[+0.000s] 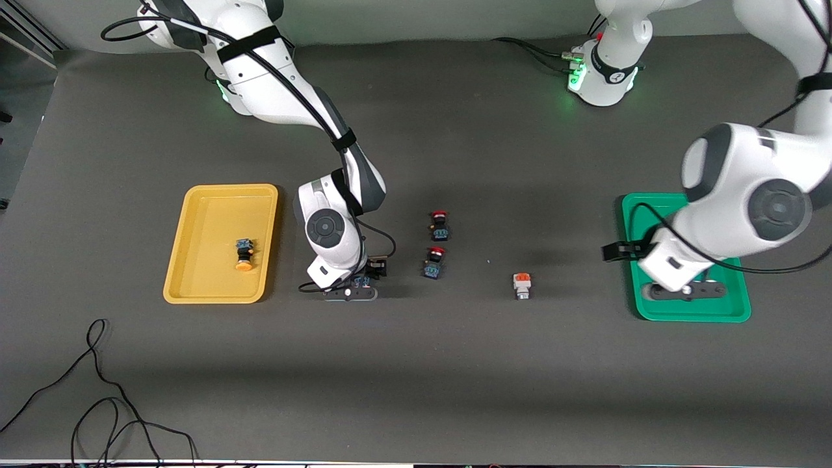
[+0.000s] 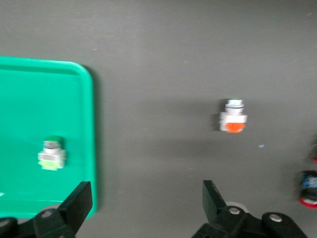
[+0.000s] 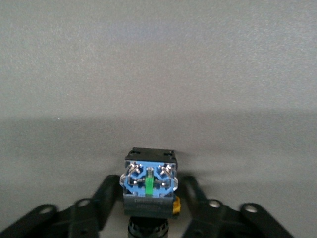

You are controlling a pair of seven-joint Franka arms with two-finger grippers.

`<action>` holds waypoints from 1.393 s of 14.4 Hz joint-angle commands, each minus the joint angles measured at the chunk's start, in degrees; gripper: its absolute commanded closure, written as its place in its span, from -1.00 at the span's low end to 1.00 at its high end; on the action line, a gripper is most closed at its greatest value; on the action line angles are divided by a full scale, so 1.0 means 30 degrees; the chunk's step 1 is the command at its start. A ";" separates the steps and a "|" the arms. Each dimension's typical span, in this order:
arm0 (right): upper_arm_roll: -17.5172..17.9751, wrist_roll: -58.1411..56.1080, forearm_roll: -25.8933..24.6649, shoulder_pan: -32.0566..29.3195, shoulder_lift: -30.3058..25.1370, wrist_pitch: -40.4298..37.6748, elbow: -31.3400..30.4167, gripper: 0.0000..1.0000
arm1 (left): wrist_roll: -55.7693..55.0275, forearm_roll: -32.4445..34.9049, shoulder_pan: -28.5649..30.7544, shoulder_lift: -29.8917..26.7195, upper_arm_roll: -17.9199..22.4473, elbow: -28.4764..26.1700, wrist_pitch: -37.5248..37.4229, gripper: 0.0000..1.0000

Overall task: Place green and yellow buttons in trays
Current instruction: 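Grasp a second orange button with the right gripper while the left grasps green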

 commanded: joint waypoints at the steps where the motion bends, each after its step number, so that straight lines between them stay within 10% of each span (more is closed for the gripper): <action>1: -0.0153 0.0783 0.0676 0.0279 -0.0542 0.0042 -0.0632 1.00 | -0.4098 0.0067 -0.2700 0.0170 0.0172 0.0015 0.0406 -0.98; 8: -0.1788 0.0698 0.0706 -0.0161 -0.4928 -0.5479 -0.0485 1.00 | -0.6164 0.0418 -0.4467 0.3650 0.0202 -0.0130 0.5086 -0.98; 15: -0.7437 -0.5588 -0.0256 -0.0044 -0.9827 -1.3369 -0.0572 1.00 | -0.6310 0.2641 -0.4817 0.6291 0.0406 -0.0862 0.8051 -0.98; 20: -1.0694 -1.1480 -0.1492 -0.0043 -1.0241 -1.2652 -0.2822 1.00 | -0.6252 0.5075 -0.4877 0.7026 0.0758 -0.0863 0.8610 -0.96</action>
